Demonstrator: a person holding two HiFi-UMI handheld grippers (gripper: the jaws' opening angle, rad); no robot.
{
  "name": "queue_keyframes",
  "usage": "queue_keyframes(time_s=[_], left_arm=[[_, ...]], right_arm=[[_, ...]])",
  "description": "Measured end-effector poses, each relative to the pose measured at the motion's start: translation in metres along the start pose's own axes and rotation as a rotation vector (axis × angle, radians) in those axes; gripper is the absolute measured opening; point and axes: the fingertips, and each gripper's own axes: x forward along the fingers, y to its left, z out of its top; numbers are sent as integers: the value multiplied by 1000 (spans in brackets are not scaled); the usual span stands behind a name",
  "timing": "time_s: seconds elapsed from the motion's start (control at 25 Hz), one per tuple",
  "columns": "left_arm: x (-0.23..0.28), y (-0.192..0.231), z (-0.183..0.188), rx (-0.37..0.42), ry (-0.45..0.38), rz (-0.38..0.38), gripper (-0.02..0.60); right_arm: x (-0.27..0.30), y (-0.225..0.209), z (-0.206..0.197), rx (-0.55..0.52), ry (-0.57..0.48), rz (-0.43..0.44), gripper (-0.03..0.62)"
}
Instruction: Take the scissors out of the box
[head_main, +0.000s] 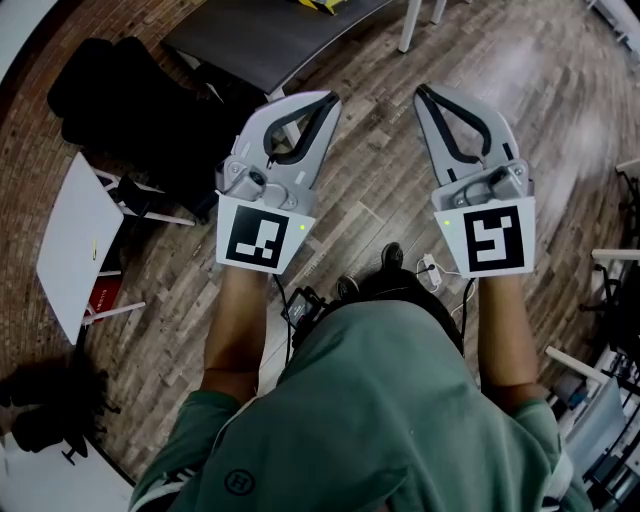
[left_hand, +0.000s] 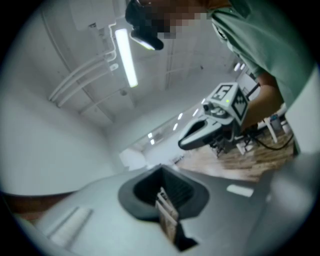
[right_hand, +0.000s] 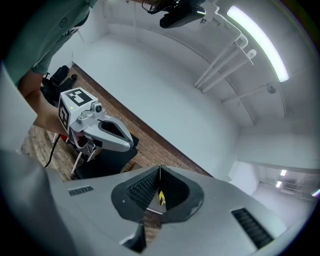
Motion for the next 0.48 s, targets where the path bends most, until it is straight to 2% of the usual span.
queue_keyframes(time_s=[0.24,0.48], left_arm=[[23,8,-12,7,22,-8,0],[63,15,-30,9,59,-5,0]], right_arm=[[17,-16,-13,4,-2,7,8],[39,-43,-44,35,-8,19,8]])
